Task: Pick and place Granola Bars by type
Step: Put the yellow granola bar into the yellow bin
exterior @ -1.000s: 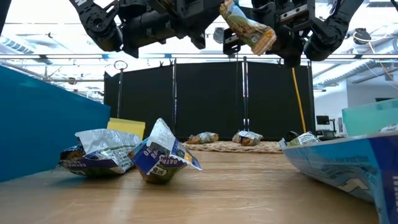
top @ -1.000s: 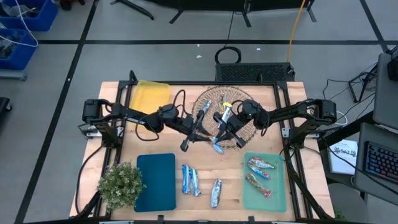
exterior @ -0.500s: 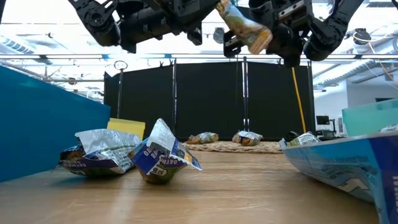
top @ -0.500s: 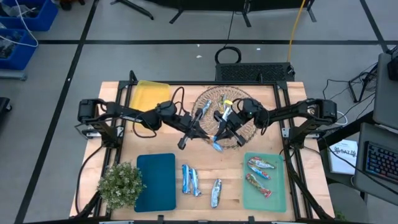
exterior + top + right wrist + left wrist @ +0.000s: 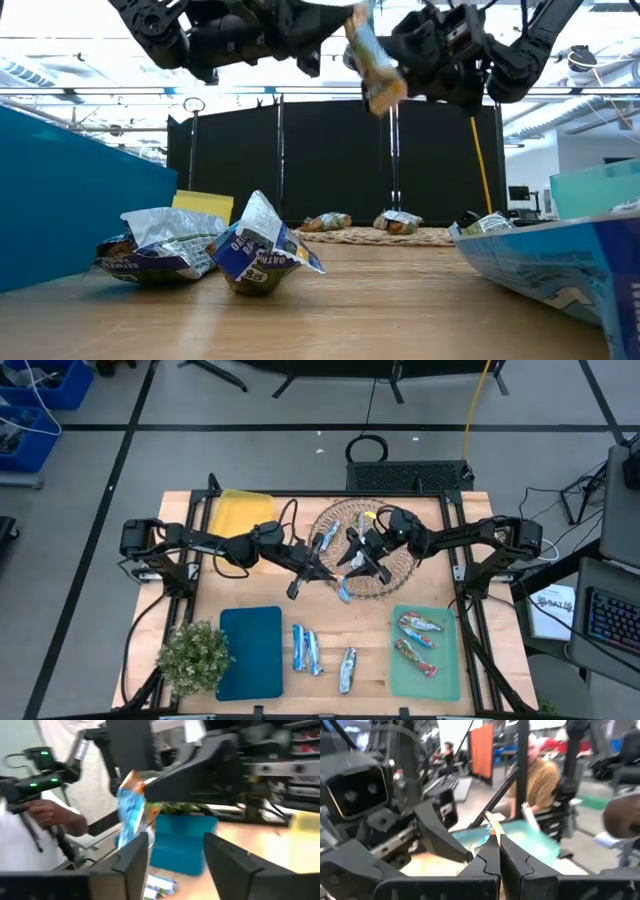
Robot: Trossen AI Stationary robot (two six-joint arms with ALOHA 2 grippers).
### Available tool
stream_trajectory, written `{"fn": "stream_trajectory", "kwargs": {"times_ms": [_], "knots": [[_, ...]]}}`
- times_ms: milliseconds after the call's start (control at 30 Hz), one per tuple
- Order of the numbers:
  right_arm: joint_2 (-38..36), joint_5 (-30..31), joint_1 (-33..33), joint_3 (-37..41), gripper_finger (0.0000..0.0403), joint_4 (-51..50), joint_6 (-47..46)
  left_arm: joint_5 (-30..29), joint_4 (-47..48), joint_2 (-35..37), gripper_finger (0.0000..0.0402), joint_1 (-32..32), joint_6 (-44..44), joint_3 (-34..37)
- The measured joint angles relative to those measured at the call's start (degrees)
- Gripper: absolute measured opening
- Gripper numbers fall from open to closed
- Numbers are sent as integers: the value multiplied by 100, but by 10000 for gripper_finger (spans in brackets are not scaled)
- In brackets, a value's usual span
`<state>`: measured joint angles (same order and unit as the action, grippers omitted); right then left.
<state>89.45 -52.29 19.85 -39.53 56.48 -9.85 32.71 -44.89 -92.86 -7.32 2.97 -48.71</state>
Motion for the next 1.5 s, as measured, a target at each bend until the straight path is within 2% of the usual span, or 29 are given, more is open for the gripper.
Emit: {"fn": "stream_trajectory", "kwargs": {"times_ms": [133, 367, 567, 767, 900, 1100, 1300, 1367, 1500], "knots": [[-87, -31, 371, 4, 212, -380, -172, -466, 652, 247, 1, -59, 279, 2], [-499, -29, 1027, 219, 212, -994, -170, -1551, 2273, 1262, 0, -65, 972, 73], [-1104, -14, 1467, 685, 204, -1005, -321, -2676, 2508, 2518, 0, -267, 879, 1110], [-2086, 135, 1852, 1311, 204, -996, -448, -3269, 2206, 4060, 0, -605, 464, 2431], [-2798, 1013, 2069, 1928, 203, -1005, -217, -3381, 2119, 4972, 0, -869, 247, 3066], [-3812, 3294, 2220, 2899, 203, -1013, -44, -3589, 2226, 5834, 0, -1158, 58, 3627], [-4646, 5021, 2208, 3615, 203, -1063, 332, -3585, 2279, 6115, 0, -1336, -54, 3770], [-4882, 5349, 2201, 3749, 203, -1100, 468, -3582, 2298, 6109, 0, -1364, -55, 3770], [-5179, 5934, 2074, 3773, 203, -1941, 769, -3602, 2376, 6105, 0, -1406, -118, 3773]]}}
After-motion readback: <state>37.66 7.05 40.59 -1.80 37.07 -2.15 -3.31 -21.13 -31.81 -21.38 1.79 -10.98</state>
